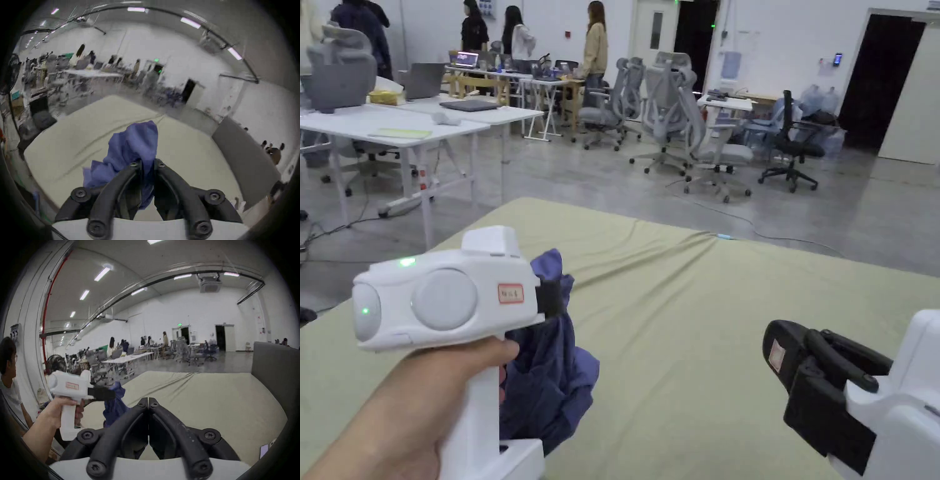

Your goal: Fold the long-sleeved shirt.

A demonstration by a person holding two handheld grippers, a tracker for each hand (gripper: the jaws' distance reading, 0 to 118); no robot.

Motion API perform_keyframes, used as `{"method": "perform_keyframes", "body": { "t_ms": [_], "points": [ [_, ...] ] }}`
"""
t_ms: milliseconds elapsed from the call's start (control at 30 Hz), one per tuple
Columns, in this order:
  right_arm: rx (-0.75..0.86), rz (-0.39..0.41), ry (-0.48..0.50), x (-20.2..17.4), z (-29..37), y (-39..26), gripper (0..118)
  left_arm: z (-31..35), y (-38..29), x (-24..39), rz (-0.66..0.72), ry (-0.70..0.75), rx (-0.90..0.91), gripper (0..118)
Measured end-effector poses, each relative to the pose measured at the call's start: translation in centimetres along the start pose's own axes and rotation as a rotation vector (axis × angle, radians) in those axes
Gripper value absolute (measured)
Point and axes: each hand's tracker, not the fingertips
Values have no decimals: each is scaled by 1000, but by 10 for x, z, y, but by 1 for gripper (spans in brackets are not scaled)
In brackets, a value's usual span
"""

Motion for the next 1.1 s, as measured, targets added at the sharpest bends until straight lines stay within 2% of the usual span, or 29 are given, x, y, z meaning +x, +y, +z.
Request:
{"method": "perform_keyframes", "body": {
  "t_ms": [167,233,300,433,500,600,633,667,733,767,800,833,900,1000,1100],
  "points": [
    [58,38,-121,20,56,11,3,-1,23,96,-131,-108,93,12],
    [73,55,-185,30,68,5,3,-16,13,130,-163,-166,66,12],
    [64,60,-247,42,79,-6,3,-49,-6,163,-136,-252,-28,12],
    [9,-25,-312,74,83,-32,3,-130,-75,230,-158,-325,-202,12],
    [-36,-64,-358,95,82,-48,3,-175,-130,260,-218,-294,-297,12],
    [-107,-77,-398,113,83,-69,3,-234,-221,286,-314,-237,-504,14],
    [-128,-83,-411,116,84,-76,3,-247,-248,289,-330,-226,-560,29],
    [-150,-93,-423,119,86,-84,3,-259,-277,292,-342,-210,-614,54],
    [-191,-109,-428,131,85,-95,3,-275,-321,291,-395,-210,-700,115],
    [-209,-114,-432,134,86,-101,3,-276,-336,293,-446,-218,-717,118],
    [-217,-118,-435,134,86,-105,3,-268,-340,295,-486,-230,-695,114],
    [-221,-121,-435,134,87,-108,3,-260,-335,292,-526,-263,-621,107],
    [-230,-139,-437,146,85,-114,3,-236,-314,292,-563,-290,-471,105],
    [-232,-176,-425,155,84,-123,3,-191,-271,263,-511,-324,-333,105],
    [-237,-223,-411,156,79,-135,3,-152,-249,216,-435,-244,-309,111]
  ]
}}
